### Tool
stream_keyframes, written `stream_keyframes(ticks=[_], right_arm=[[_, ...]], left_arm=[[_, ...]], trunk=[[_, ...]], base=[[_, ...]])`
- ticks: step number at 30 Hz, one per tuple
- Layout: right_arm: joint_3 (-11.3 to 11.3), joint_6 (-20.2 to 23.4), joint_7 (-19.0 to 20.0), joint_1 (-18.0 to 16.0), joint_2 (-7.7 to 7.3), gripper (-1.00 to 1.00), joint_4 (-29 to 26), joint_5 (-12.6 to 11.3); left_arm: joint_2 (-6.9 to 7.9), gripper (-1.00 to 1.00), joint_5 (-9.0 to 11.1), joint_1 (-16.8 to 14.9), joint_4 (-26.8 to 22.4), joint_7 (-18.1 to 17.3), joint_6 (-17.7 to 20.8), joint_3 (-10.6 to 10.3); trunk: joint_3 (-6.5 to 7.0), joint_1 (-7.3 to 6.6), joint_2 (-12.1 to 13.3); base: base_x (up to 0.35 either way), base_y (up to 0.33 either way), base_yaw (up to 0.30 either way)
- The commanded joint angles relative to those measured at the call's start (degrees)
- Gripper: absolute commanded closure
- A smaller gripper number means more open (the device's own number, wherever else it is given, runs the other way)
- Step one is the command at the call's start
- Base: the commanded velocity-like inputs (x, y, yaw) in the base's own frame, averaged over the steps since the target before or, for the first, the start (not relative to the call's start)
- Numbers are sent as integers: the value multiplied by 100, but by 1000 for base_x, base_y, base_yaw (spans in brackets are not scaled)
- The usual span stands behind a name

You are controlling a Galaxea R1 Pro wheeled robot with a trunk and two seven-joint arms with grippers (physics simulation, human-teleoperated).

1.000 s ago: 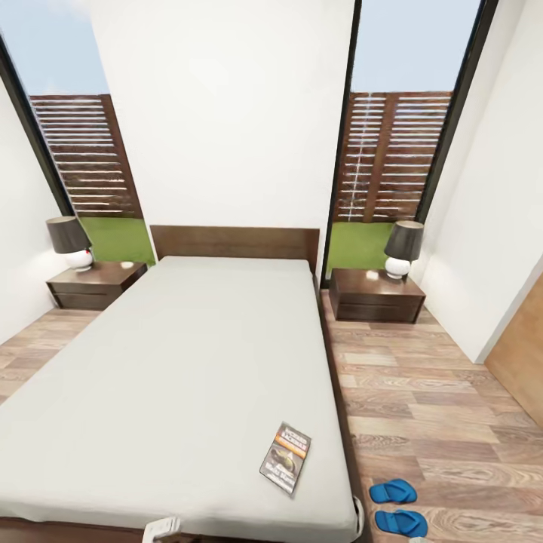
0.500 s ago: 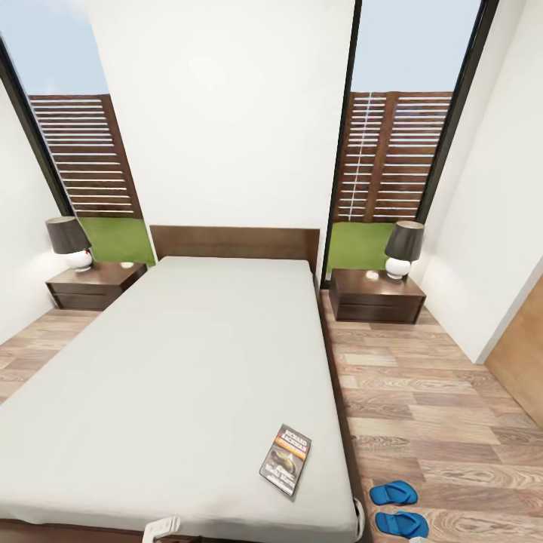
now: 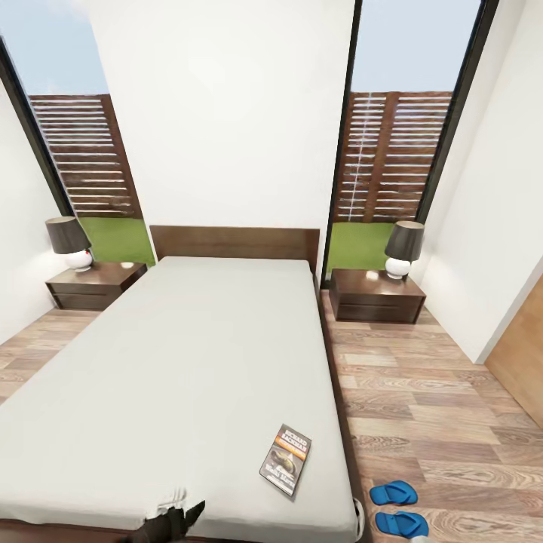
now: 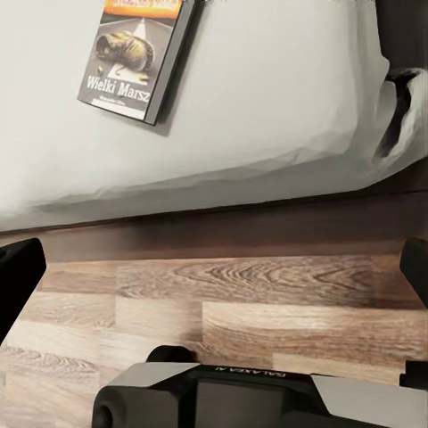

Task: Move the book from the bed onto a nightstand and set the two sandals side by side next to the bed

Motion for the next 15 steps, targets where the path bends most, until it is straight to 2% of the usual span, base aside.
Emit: stream_keyframes(ticks=[1,3,4,6,8,10,15], right_arm=[[-51,-8,29,-6,-3,-100,-1,58],[-57,6,34,-5,-10,-100,-1,48],[-61,12,35,-5,-14,-100,1,41],[-62,15,37,-5,-17,-100,2,40],[-63,15,35,-5,-18,-100,1,39],[-63,14,32,-5,-18,-100,-2,39],[-64,9,30,-5,-18,-100,-4,39]], left_arm=[[-16,-100,17,-9,-127,-31,62,7],[-89,-100,18,-33,-523,-34,411,7],[-149,-100,18,-47,-806,-35,759,6],[-210,-100,17,-56,-1114,-31,1149,6],[-370,-100,18,-70,-1813,-23,1851,6],[-524,-100,17,-75,-2357,-17,2226,6],[-925,-100,20,-173,-3424,-1,2825,6]], trunk=[[-13,3,-12],[-13,3,-12],[-13,3,-12],[-13,3,-12],[-13,3,-12],[-13,3,-12],[-13,3,-12]], base=[[0,0,0],[0,0,0],[0,0,0],[0,0,0],[0,0,0],[0,0,0],[0,0,0]])
